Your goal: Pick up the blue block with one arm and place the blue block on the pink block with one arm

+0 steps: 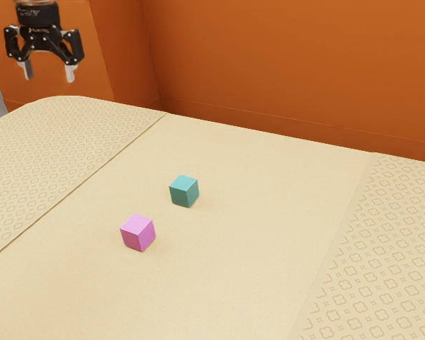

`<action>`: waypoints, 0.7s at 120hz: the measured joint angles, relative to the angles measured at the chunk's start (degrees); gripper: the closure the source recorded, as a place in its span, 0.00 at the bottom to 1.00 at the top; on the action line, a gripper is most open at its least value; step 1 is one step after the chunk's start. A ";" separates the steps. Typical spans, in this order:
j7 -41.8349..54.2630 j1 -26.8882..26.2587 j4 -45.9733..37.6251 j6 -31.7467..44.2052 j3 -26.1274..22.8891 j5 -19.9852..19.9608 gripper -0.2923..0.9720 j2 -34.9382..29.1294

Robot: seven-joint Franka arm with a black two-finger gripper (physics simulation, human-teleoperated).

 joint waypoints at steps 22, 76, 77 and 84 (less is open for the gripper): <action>1.27 0.23 9.40 5.85 -0.43 -1.02 0.25 -4.31; 3.13 -32.45 8.99 9.38 18.18 -0.64 0.25 -4.95; 3.16 -31.57 8.68 9.40 17.99 -0.68 0.25 -4.90; 3.36 -15.84 6.84 9.51 5.60 -1.24 0.25 -4.79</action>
